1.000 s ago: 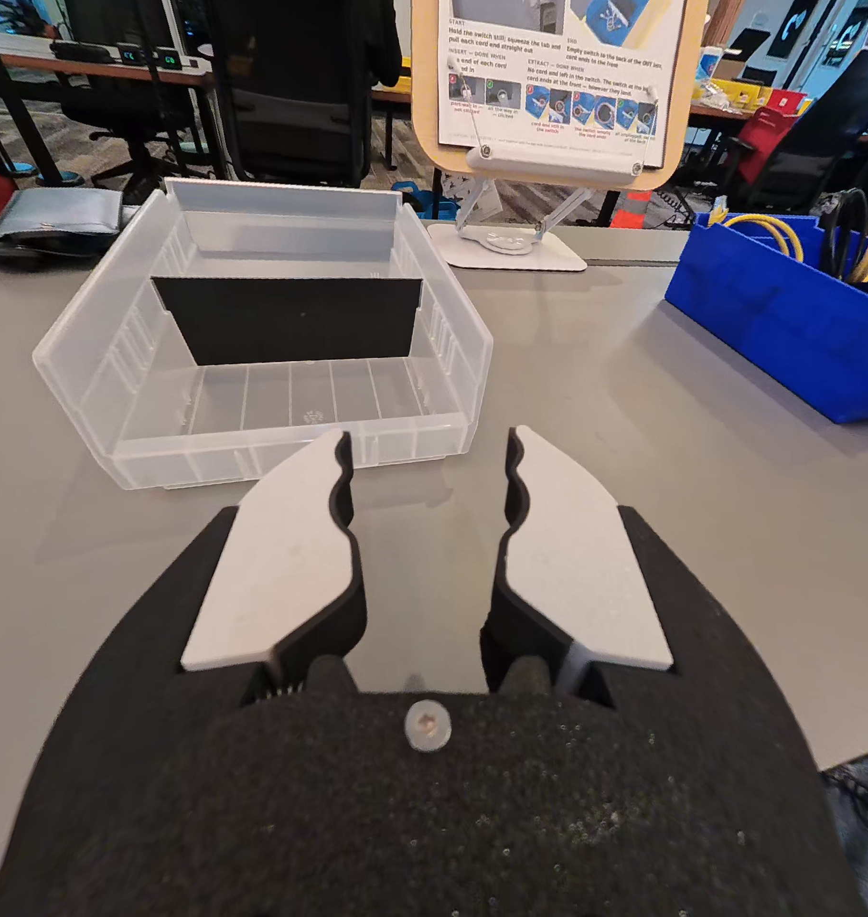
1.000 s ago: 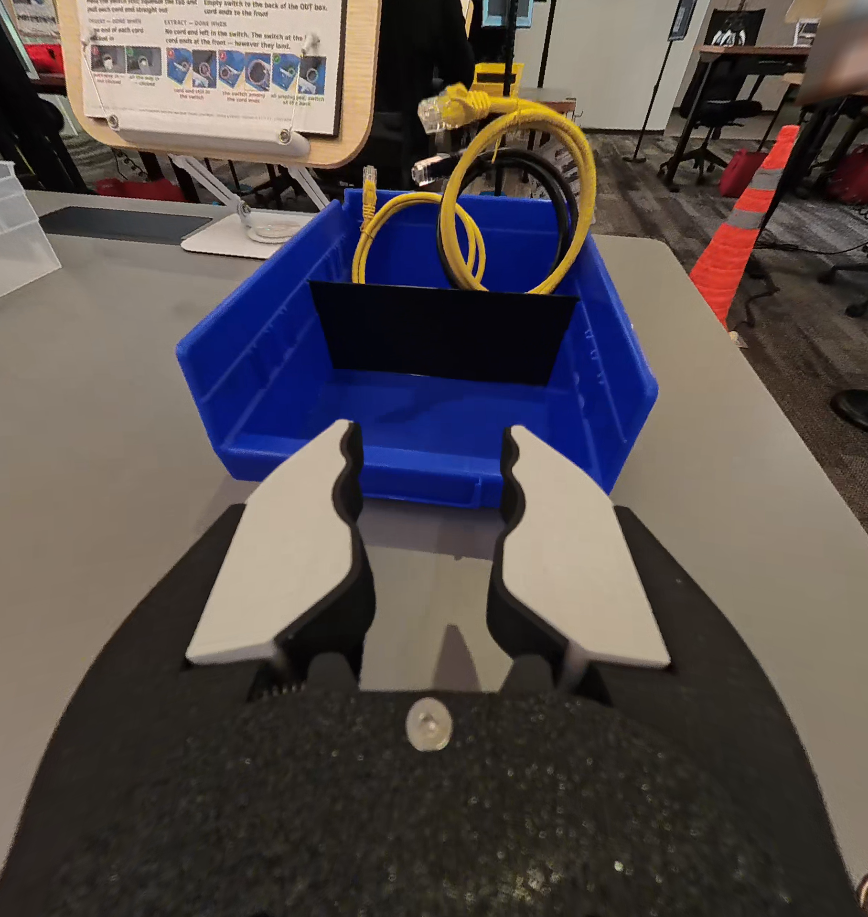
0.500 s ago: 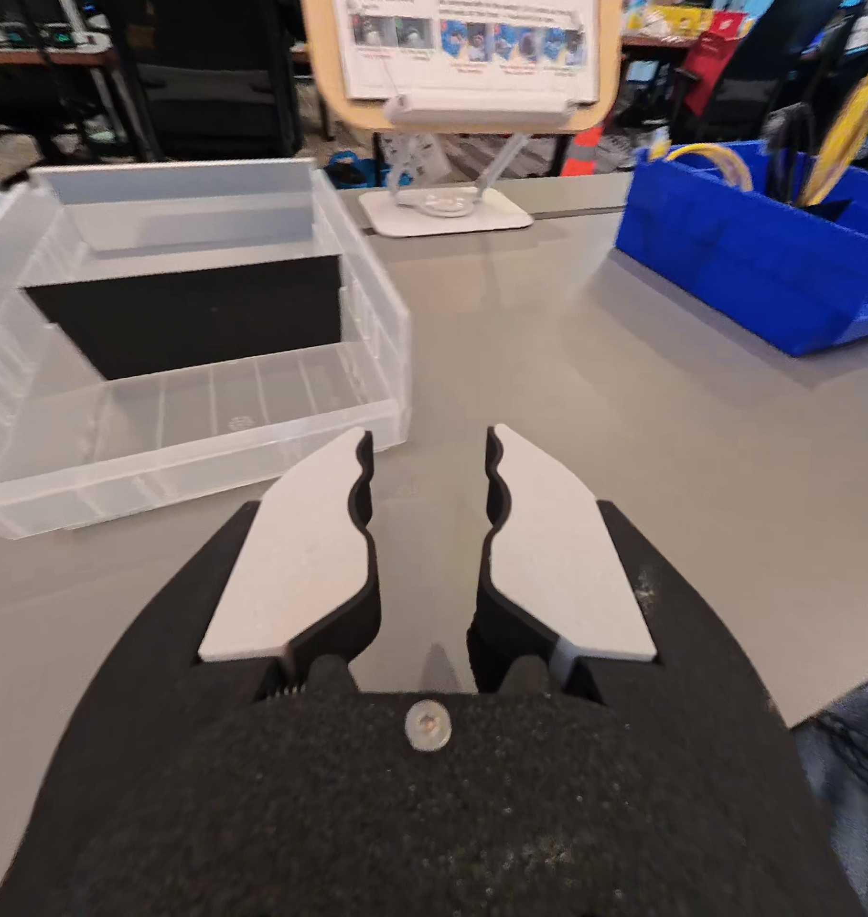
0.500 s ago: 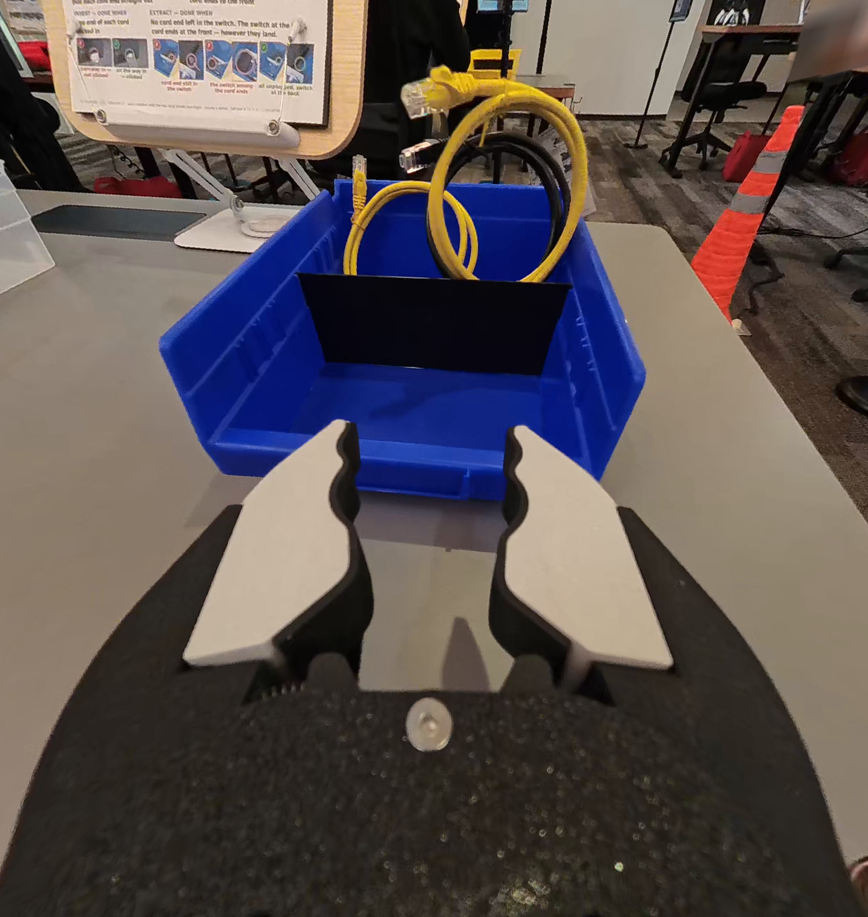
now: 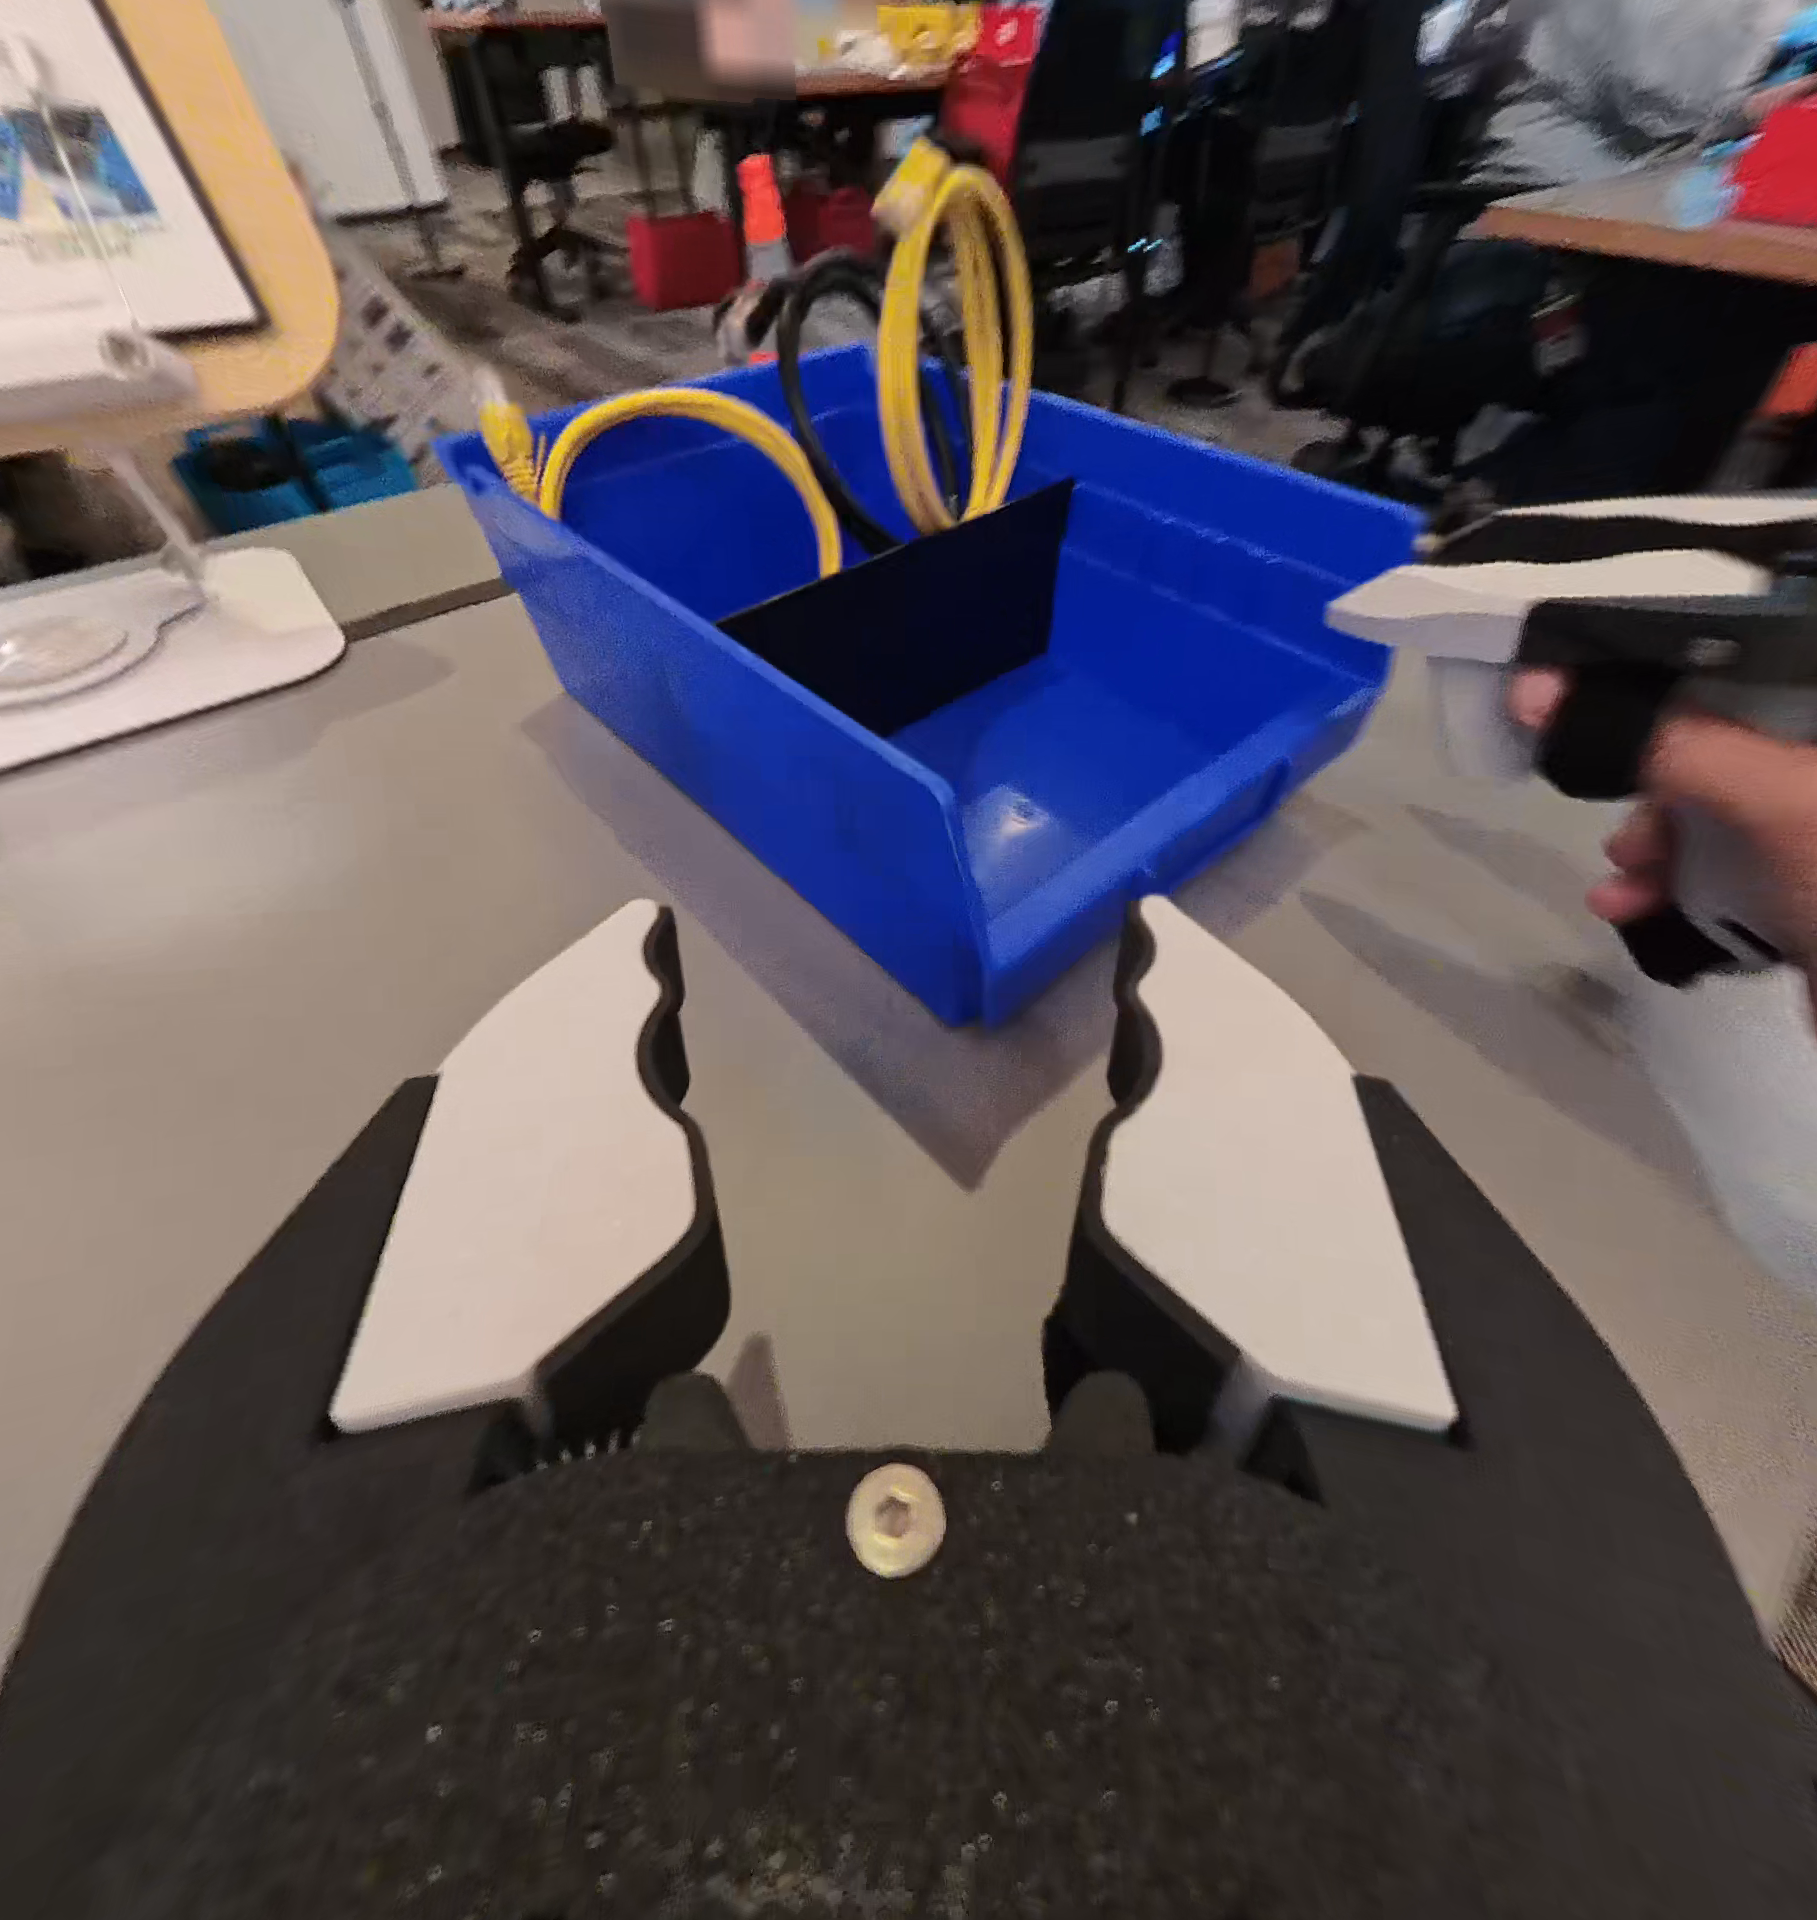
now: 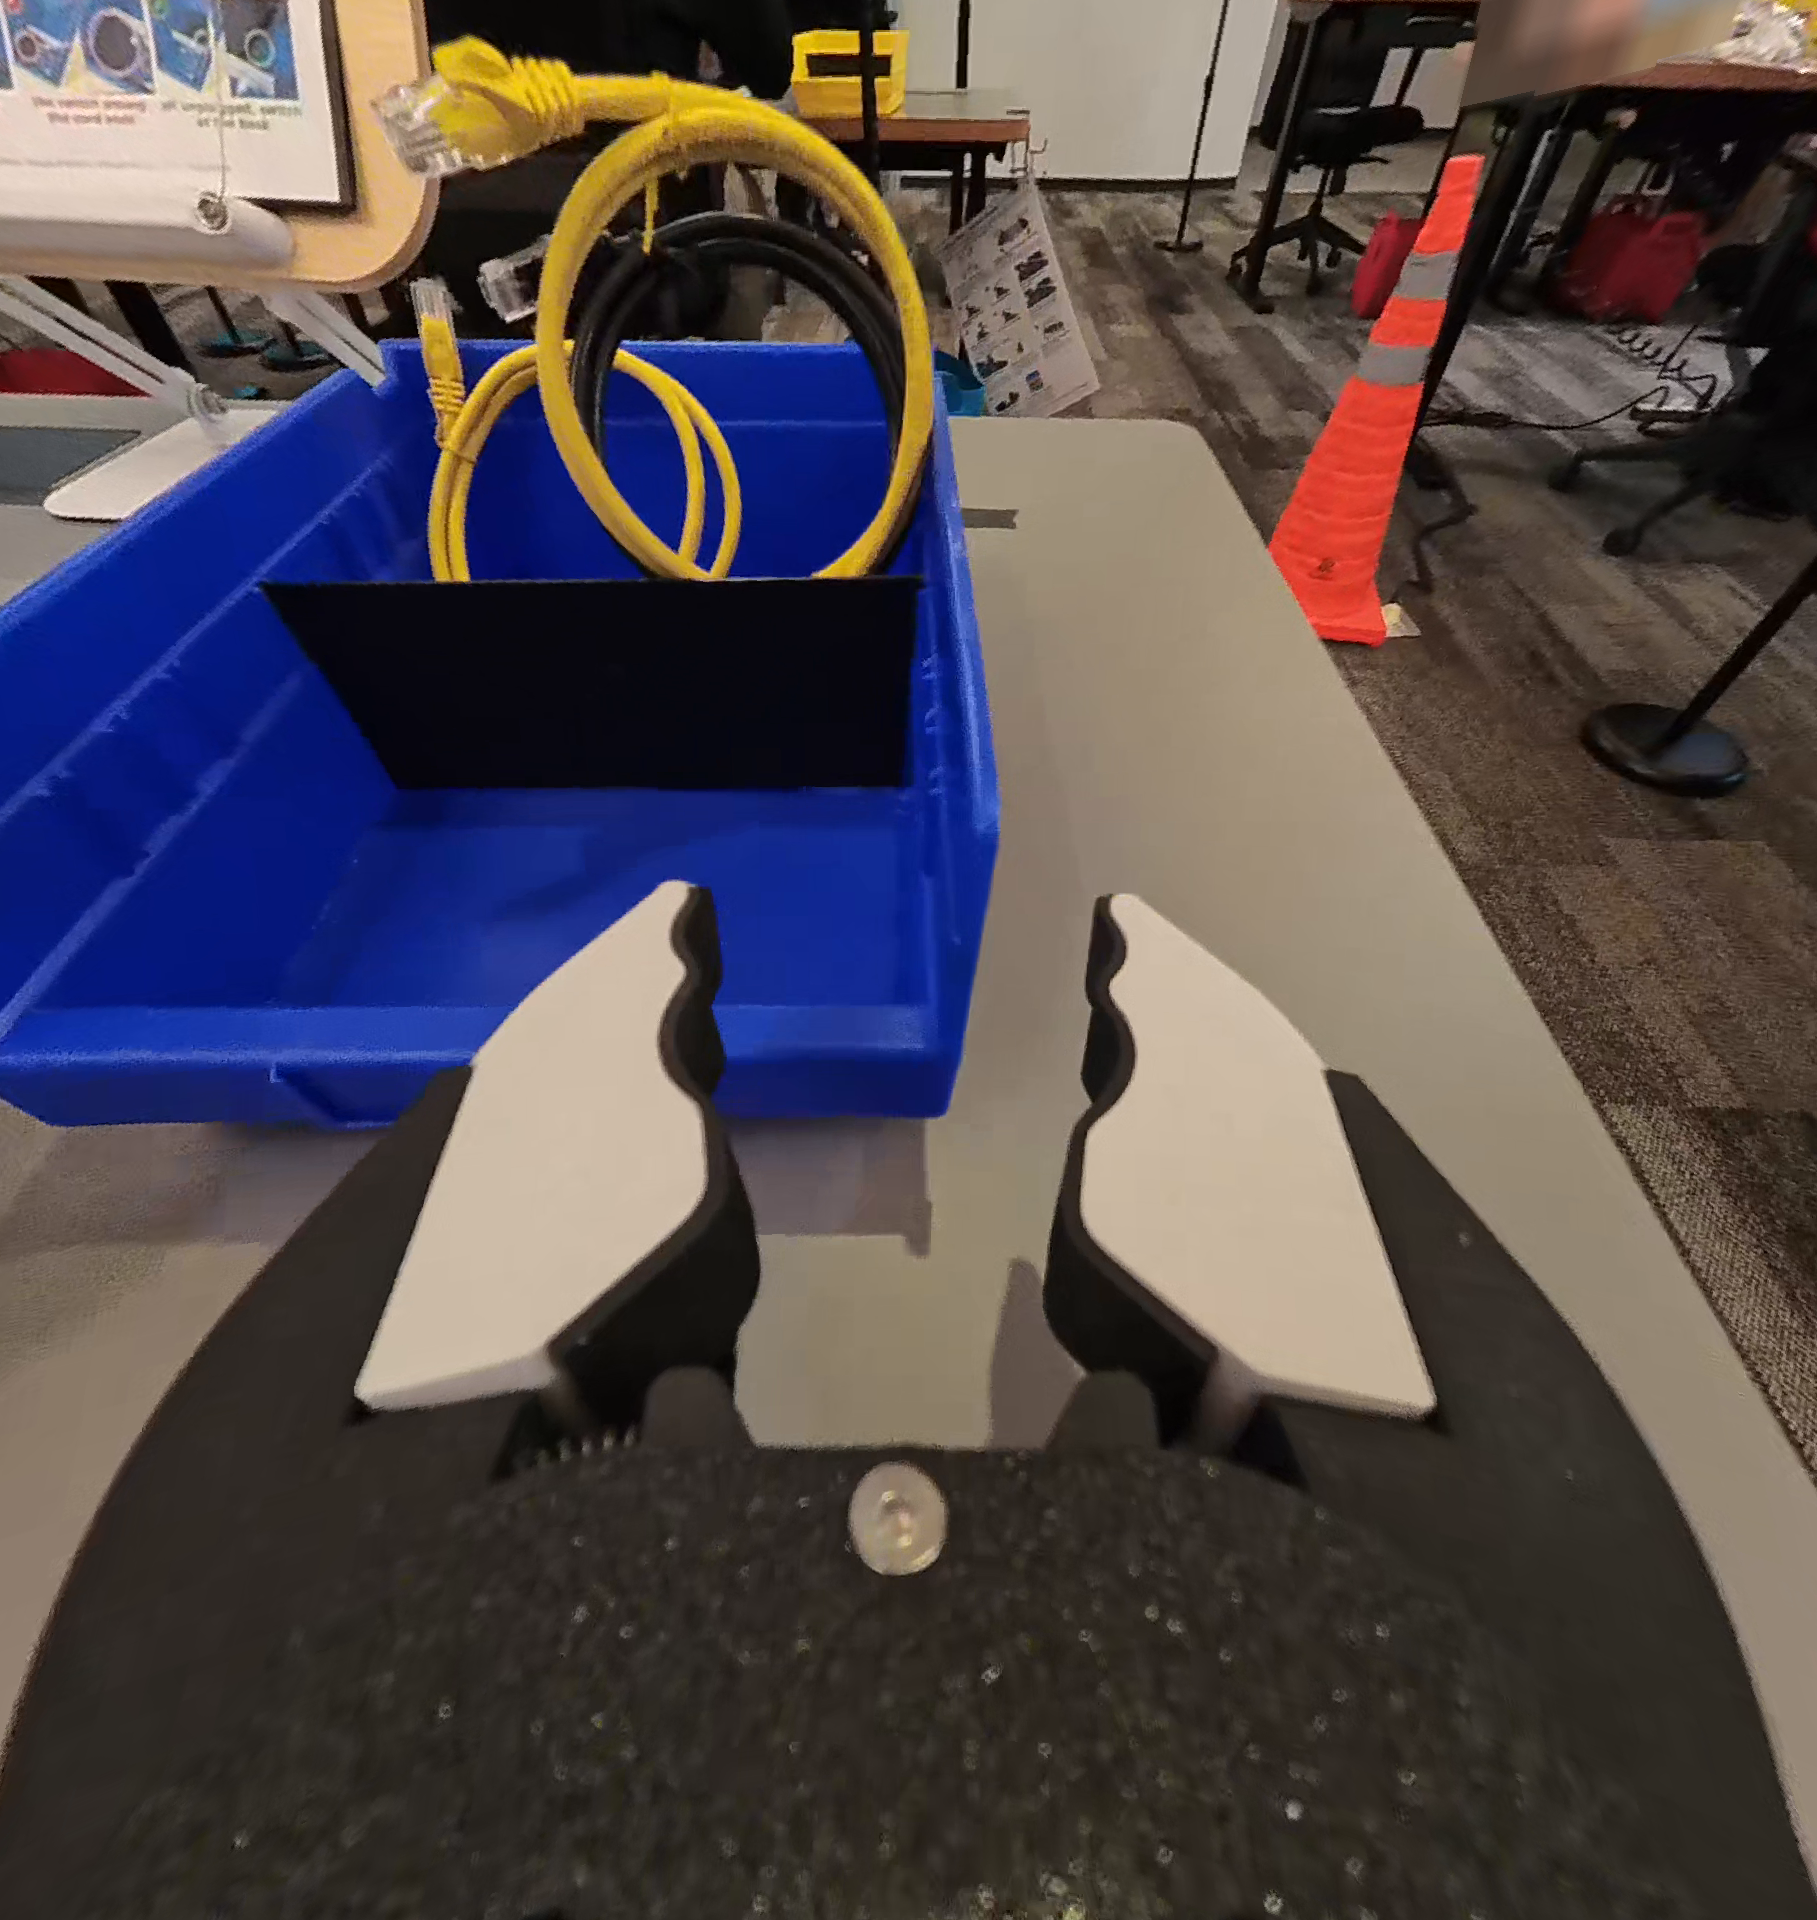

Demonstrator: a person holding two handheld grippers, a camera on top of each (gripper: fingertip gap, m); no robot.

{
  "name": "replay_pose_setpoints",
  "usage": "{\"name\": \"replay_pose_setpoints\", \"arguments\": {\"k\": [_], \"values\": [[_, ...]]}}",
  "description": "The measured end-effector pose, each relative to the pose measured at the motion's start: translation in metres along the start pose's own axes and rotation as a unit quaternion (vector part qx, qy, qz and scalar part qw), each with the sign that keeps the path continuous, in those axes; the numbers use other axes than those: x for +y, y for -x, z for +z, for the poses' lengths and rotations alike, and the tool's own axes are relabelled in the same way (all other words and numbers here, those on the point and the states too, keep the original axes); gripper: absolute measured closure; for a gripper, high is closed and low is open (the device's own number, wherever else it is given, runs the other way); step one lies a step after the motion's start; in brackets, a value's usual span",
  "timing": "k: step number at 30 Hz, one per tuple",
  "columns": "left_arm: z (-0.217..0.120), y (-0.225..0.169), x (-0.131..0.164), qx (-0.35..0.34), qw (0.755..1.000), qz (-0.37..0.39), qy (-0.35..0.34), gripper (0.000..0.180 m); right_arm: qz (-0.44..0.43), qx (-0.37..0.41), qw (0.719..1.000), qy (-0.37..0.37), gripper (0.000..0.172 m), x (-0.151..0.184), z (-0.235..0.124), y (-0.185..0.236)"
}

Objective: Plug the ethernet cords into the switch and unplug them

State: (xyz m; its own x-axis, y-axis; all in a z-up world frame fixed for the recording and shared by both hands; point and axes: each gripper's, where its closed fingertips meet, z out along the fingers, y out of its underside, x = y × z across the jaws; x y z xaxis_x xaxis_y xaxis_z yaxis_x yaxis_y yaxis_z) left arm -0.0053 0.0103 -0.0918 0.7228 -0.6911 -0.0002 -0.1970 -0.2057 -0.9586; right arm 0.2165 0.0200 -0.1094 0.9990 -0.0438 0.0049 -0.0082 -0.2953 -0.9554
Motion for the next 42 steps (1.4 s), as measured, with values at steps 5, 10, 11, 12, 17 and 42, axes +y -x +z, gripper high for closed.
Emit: {"name": "replay_pose_setpoints", "arguments": {"k": [5, 10, 11, 12, 17, 42], "values": [[0.066, -0.007, 0.011, -0.049, 0.997, -0.052, 0.033, 0.105, 0.032, -0.021, 0.999, 0.034, 0.109, 0.007, 0.020, 0.002], [0.085, 0.006, 0.017, -0.093, 0.989, -0.103, 0.047, 0.154, 0.050, -0.025, 0.996, 0.073, 0.123, 0.019, 0.035, 0.004], [0.087, 0.008, 0.016, -0.095, 0.988, -0.113, 0.049, 0.157, 0.052, -0.024, 0.995, 0.084, 0.129, 0.024, 0.039, 0.005], [0.088, 0.010, 0.016, -0.100, 0.987, -0.114, 0.054, 0.159, 0.048, -0.009, 0.995, 0.090, 0.131, 0.026, 0.042, 0.004], [0.081, 0.032, 0.016, -0.156, 0.979, -0.096, 0.086, 0.171, 0.067, -0.015, 0.992, 0.105, 0.168, 0.023, 0.041, 0.009], [-0.120, 0.244, 0.074, -0.255, 0.955, -0.140, 0.064, 0.174, -0.003, -0.115, 0.990, 0.083, 0.167, 0.020, 0.044, 0.305]]}}
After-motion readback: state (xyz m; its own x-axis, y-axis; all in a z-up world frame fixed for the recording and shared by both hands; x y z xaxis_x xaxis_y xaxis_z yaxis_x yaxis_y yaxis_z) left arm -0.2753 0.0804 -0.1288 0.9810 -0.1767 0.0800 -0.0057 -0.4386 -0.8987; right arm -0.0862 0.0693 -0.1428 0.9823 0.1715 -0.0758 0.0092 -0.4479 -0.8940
